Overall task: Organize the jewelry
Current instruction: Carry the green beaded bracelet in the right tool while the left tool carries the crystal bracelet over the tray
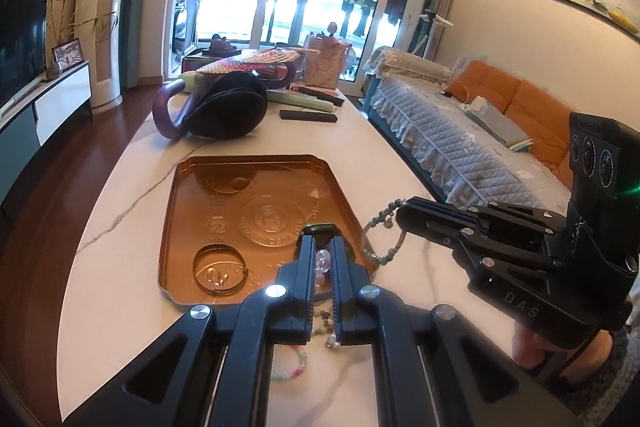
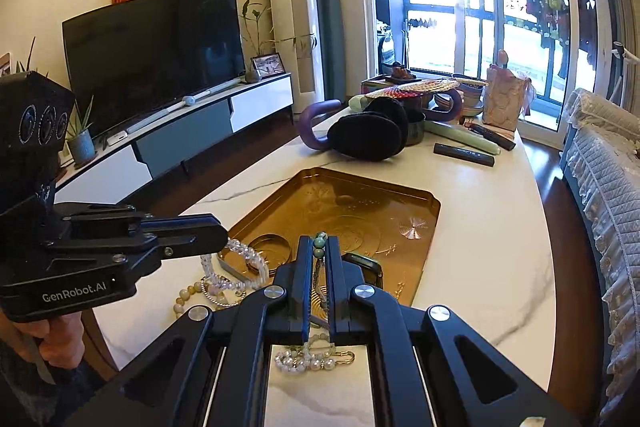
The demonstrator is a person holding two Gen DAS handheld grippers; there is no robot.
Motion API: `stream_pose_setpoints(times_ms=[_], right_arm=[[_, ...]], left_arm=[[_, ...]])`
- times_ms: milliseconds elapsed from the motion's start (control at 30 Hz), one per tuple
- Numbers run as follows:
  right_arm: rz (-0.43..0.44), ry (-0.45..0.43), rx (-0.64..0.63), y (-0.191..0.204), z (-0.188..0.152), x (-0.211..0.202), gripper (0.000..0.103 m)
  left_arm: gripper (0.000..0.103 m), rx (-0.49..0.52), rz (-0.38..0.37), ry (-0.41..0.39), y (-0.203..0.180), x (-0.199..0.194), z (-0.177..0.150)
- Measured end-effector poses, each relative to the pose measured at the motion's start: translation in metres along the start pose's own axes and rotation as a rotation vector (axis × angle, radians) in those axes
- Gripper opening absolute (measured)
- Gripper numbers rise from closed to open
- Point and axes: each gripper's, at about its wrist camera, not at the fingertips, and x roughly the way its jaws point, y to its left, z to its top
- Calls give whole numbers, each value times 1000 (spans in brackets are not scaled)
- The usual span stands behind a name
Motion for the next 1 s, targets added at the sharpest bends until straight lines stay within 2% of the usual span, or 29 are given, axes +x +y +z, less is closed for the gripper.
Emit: stream_pose_setpoints(times_ms=[167, 367, 567, 700, 800, 900, 1000], right_arm=[[-7, 21, -3, -4, 1, 10, 5], [-20, 72, -3, -9, -5, 31, 5], [-21, 76, 28, -20, 2, 44, 5], [-29, 36, 33, -25, 12, 50, 5], [-71, 25, 34, -33, 19, 61, 5], [-69, 43, 78, -45, 17, 73, 5], [-89, 73, 77, -53, 9, 89, 5]], left_arm=[[7, -1, 24, 13, 14, 10, -1], [7, -77, 39, 73, 44, 32, -4], [7, -154, 1, 32, 64, 27, 7], [7, -191, -27, -6, 77, 27, 17], [7, -204, -15, -18, 86, 36, 22], [7, -235, -12, -19, 101, 51, 25], [7, -241, 33, -5, 116, 69, 24]])
